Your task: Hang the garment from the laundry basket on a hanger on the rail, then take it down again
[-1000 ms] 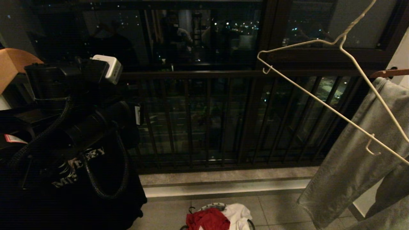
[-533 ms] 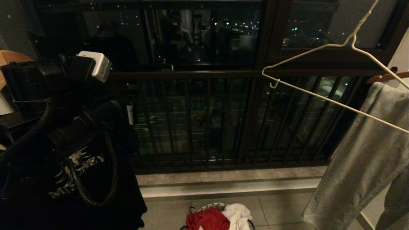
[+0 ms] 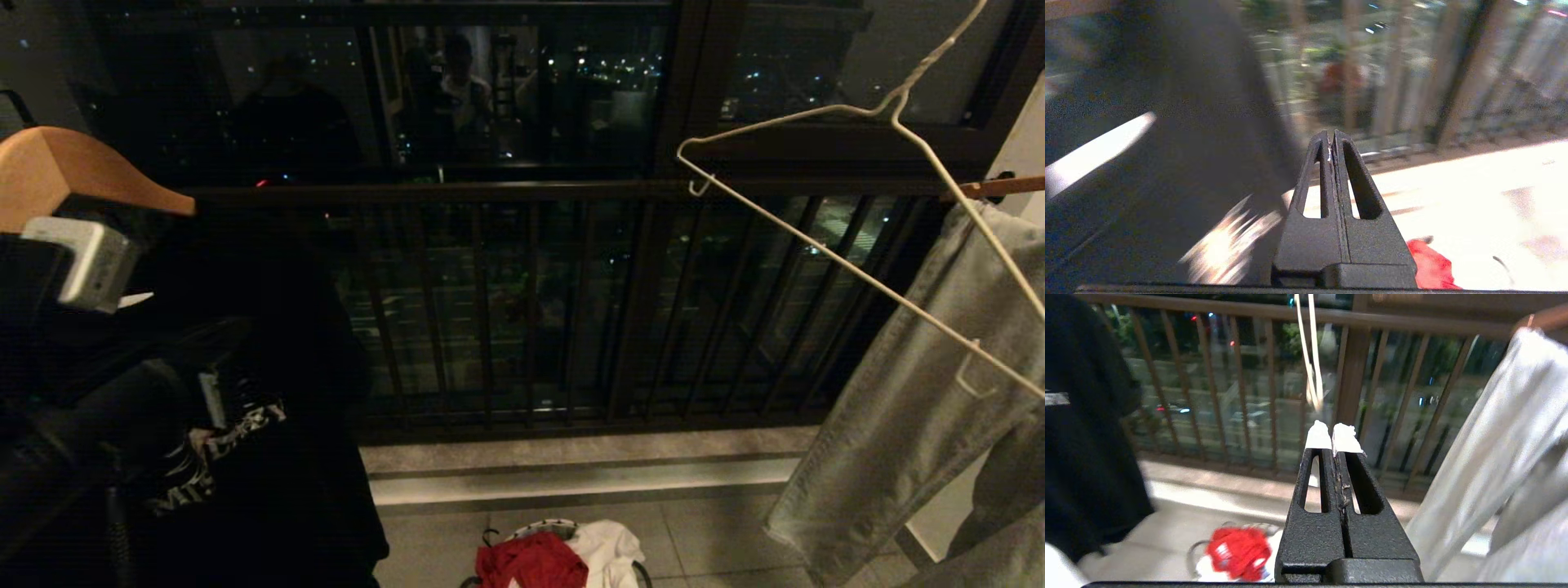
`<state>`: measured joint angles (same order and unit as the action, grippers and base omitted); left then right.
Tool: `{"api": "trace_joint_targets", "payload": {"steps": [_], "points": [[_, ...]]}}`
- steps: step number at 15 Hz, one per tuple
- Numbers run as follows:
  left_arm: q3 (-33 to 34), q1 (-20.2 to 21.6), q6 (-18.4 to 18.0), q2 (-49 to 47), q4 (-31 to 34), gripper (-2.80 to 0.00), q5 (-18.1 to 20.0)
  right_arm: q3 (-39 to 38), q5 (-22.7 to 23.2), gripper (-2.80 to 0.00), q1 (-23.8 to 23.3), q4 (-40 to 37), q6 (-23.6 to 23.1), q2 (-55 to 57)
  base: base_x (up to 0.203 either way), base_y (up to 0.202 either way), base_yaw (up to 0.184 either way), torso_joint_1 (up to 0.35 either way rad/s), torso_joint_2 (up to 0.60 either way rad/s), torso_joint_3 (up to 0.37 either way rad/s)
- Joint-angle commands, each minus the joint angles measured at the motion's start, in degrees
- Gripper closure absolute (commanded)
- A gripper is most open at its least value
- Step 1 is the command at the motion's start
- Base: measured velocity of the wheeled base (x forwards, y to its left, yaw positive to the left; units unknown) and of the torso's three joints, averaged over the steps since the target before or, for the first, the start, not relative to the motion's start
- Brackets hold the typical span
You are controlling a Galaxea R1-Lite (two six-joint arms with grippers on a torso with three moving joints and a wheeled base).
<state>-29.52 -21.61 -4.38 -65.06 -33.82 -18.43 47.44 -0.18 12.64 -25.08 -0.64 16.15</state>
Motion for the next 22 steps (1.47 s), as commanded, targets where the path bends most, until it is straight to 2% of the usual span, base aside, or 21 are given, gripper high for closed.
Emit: {"api": "trace_joint_targets", "payload": {"steps": [1,3,4,6,9,15,18,21,22], "points": [[2.7,4.7,-0.2,10.3,1.8,0.0,-0.8,3.2,0.0,0.0,-0.8,-3.4,0.8,-0.2,0.0,0.0,0.0,0.0,0.0,0.0],[3.5,9.5,-0.6,18.3,6.3,0.0,-1.5,4.4,0.1,0.0,-4.0,-4.6,0.9,0.3,0.0,0.0,0.0,0.0,0.0,0.0],[3.7,11.2,-1.8,21.5,9.1,0.0,-1.6,4.7,0.3,0.0,-5.9,-4.8,0.8,0.7,0.0,0.0,0.0,0.0,0.0,0.0],[4.8,15.3,-5.6,25.6,12.2,0.0,-1.8,4.6,0.6,0.0,-6.7,-5.3,0.7,1.1,0.0,0.0,0.0,0.0,0.0,0.0],[8.5,18.4,-7.5,33.3,15.4,0.0,-1.9,4.4,0.6,0.0,-8.0,-10.2,0.9,-0.1,0.0,0.0,0.0,0.0,0.0,0.0],[12.3,21.3,-7.2,49.4,29.4,0.0,-1.5,2.7,2.2,0.0,-11.9,-10.4,0.7,-2.4,0.0,0.0,0.0,0.0,0.0,0.0],[17.9,21.4,-6.1,55.8,30.6,0.0,1.4,-1.0,2.6,0.0,-11.9,-10.1,0.7,-4.6,0.0,0.0,0.0,0.0,0.0,0.0],[24.0,21.5,-5.0,64.3,31.0,0.0,9.4,-9.7,3.3,0.0,-12.3,-6.6,0.7,-9.0,0.0,0.0,0.0,0.0,0.0,0.0],[26.3,21.5,-3.2,65.1,31.0,0.0,11.0,-14.1,3.4,0.0,-12.4,-4.1,0.6,-10.7,0.0,0.0,0.0,0.0,0.0,0.0]]}}
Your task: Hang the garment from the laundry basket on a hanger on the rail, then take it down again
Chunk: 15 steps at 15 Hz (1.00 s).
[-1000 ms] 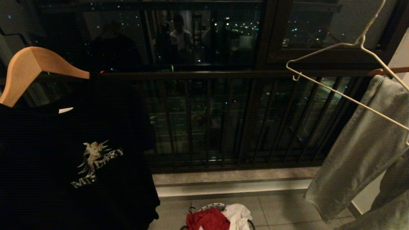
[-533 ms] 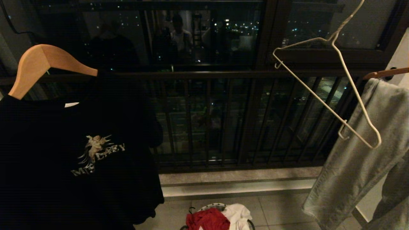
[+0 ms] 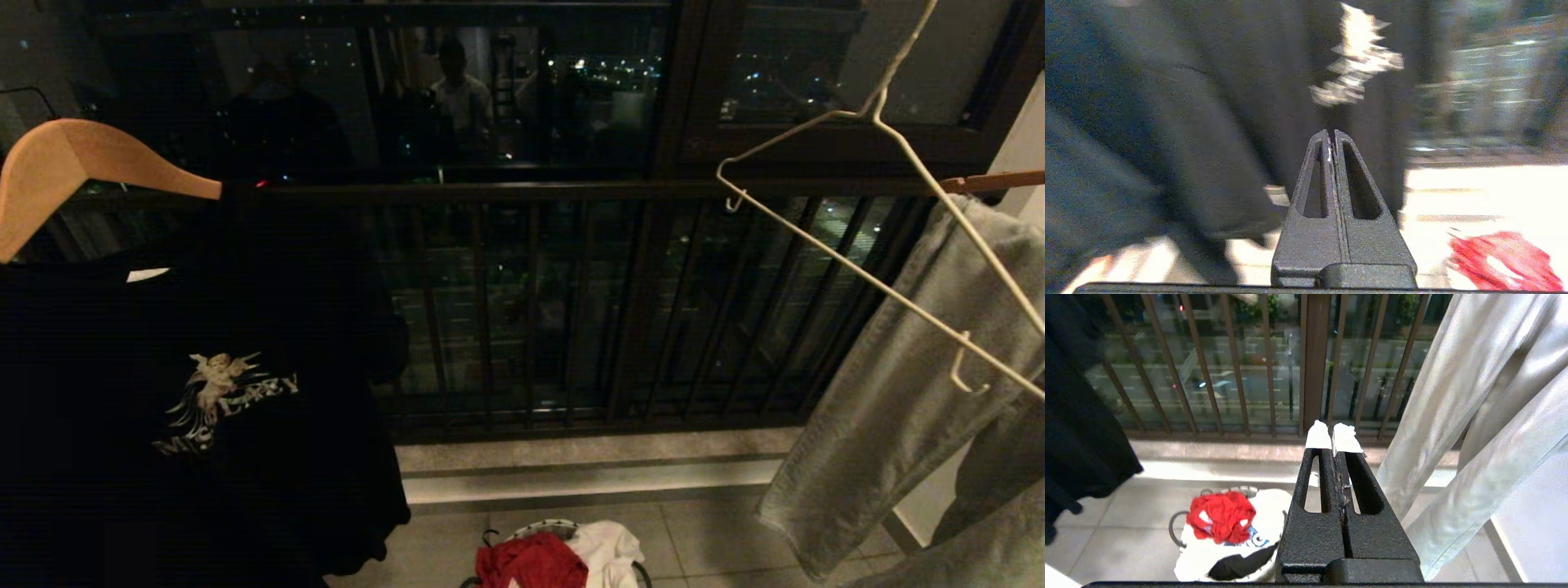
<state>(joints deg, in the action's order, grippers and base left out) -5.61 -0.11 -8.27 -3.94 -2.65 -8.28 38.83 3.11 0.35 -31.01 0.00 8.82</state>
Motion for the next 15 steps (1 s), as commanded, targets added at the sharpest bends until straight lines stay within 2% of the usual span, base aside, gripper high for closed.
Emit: {"api": "trace_joint_targets", "payload": {"steps": [1,3,6,8,12,15], "points": [[3.5,0.0,4.1,4.0,-0.1,0.0,1.6,-10.4,0.3,0.0,-0.2,5.1,-0.2,-5.3,0.0,0.0,0.0,0.0,0.0,0.0],[4.4,0.0,7.8,4.0,0.2,0.0,6.9,-20.3,0.9,0.0,-0.2,13.0,-0.3,-7.7,0.0,0.0,0.0,0.0,0.0,0.0],[5.7,0.0,7.7,4.0,1.0,0.0,7.9,-32.1,1.3,0.0,-0.3,26.0,-0.4,-8.7,0.0,0.0,0.0,0.0,0.0,0.0],[5.3,0.0,6.2,4.0,4.1,0.0,8.1,-37.1,1.4,0.0,-0.3,32.1,-0.4,-8.8,0.0,0.0,0.0,0.0,0.0,0.0],[5.2,0.0,6.4,4.0,4.3,0.0,8.1,-38.6,1.2,0.0,-0.3,33.8,-0.5,-8.8,0.0,0.0,0.0,0.0,0.0,0.0],[5.2,0.0,6.5,4.0,4.3,0.0,8.1,-38.8,-2.0,0.0,-0.3,31.1,-5.0,-8.9,0.0,0.0,0.0,0.0,0.0,0.0]]}}
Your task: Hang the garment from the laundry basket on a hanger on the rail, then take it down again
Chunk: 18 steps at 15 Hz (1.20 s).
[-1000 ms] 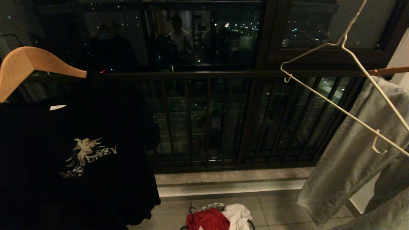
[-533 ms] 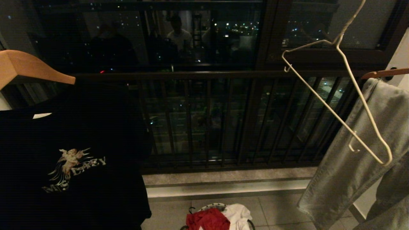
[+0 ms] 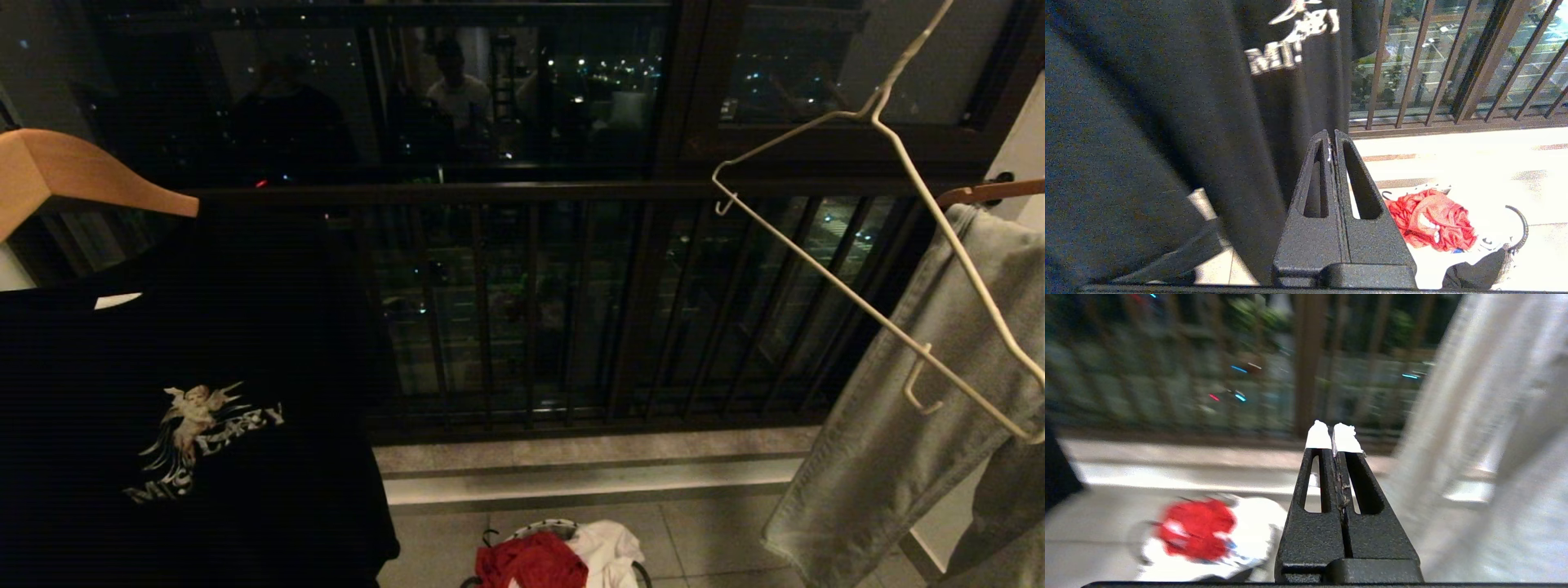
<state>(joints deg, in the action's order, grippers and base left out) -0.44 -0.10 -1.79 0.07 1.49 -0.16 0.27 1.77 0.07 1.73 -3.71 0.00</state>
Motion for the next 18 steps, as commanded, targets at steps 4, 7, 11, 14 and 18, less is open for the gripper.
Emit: {"api": "trace_joint_targets", "payload": {"steps": [4,7,11,14,18], "points": [[0.0,0.0,0.4,0.0,0.2,0.0,0.0,-0.2,-0.7,0.0,0.0,-2.3,0.7,0.0,0.0,0.0,0.0,0.0,0.0,0.0],[0.0,0.0,0.4,0.0,0.2,0.0,0.0,-0.2,-0.7,0.0,0.0,-2.3,0.9,0.0,0.0,0.0,0.0,0.0,0.0,0.0],[0.0,0.0,0.4,0.0,0.1,0.0,0.0,-0.2,-0.7,0.0,0.0,-2.3,0.9,0.0,0.0,0.0,0.0,0.0,0.0,0.0],[0.0,0.0,0.4,0.0,0.2,0.0,0.0,-0.2,-0.8,0.0,0.0,-2.3,0.9,0.0,0.0,0.0,0.0,0.0,0.0,0.0],[0.0,0.0,0.4,0.0,0.1,0.0,0.0,-0.2,-0.8,0.0,0.0,-2.3,0.9,0.0,0.0,0.0,0.0,0.0,0.0,0.0]]}}
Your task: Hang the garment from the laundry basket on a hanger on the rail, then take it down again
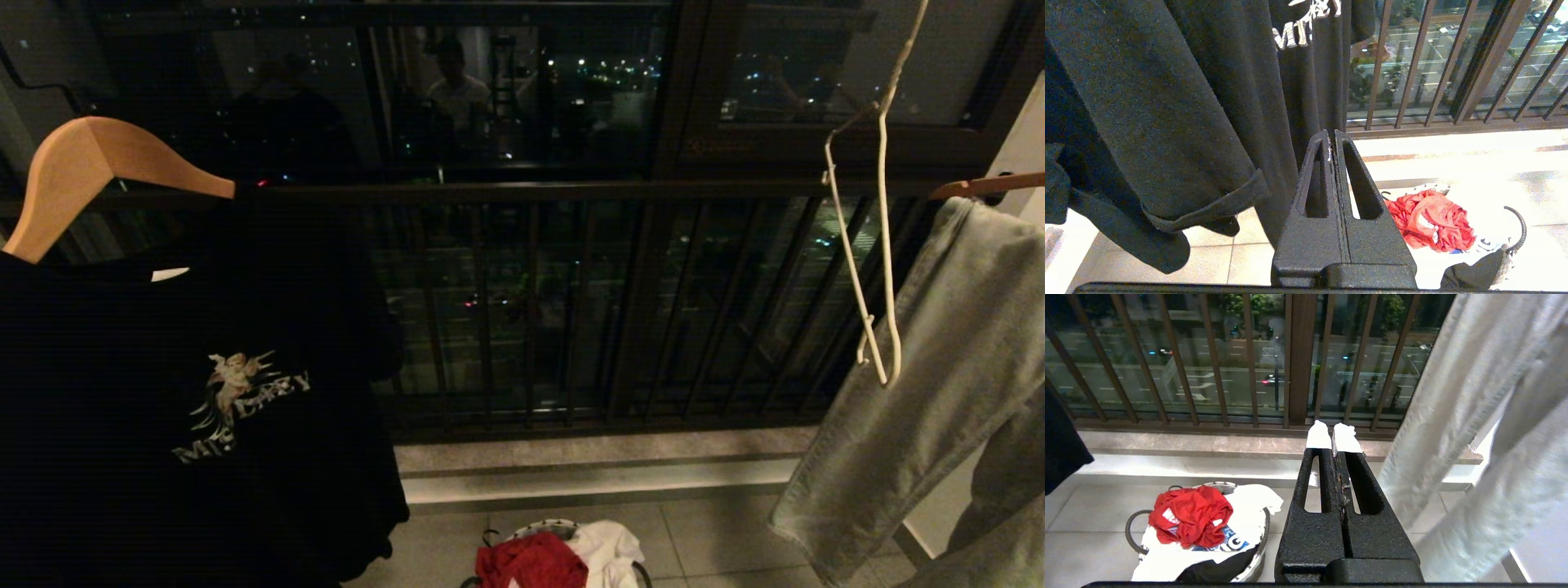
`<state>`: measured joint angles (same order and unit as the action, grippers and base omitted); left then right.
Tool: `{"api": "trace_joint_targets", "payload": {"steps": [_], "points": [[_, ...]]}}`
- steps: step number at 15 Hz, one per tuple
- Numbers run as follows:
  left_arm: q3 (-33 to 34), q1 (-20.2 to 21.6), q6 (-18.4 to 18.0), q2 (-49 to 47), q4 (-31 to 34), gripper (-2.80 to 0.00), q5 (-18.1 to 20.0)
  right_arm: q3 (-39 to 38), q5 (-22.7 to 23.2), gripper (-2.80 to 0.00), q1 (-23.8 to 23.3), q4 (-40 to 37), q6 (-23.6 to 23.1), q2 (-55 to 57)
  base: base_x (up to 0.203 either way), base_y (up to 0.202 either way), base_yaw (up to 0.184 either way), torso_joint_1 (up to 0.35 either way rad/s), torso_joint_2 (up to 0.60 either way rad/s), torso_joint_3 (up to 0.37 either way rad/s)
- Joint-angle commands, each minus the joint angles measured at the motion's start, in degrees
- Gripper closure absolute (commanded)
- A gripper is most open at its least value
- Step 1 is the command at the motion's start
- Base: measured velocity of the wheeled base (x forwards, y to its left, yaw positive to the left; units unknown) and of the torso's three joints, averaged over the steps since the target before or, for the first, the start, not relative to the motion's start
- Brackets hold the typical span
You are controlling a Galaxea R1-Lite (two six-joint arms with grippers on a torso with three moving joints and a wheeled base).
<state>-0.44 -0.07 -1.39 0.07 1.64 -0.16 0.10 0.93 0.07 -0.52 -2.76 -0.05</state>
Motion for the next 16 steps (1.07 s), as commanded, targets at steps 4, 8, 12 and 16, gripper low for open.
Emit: {"api": "trace_joint_targets", "payload": {"steps": [4,8,12,16], "points": [[0.1,0.0,0.0,0.0,0.0,0.0,0.0,0.0,0.0,0.0,0.0,0.0,-0.1,0.0,0.0,0.0,0.0,0.0,0.0,0.0],[0.0,0.0,0.0,0.0,0.0,0.0,0.0,0.0,0.0,0.0,0.0,0.0,-0.1,0.0,0.0,0.0,0.0,0.0,0.0,0.0],[0.1,0.0,0.0,0.0,0.0,0.0,0.0,0.0,0.1,0.0,0.0,0.0,-0.1,0.0,0.0,0.0,0.0,0.0,0.0,0.0],[0.0,0.0,0.0,0.0,0.0,0.0,0.0,0.0,0.1,0.0,0.0,0.0,0.0,0.0,0.0,0.0,0.0,0.0,0.0,0.0]]}}
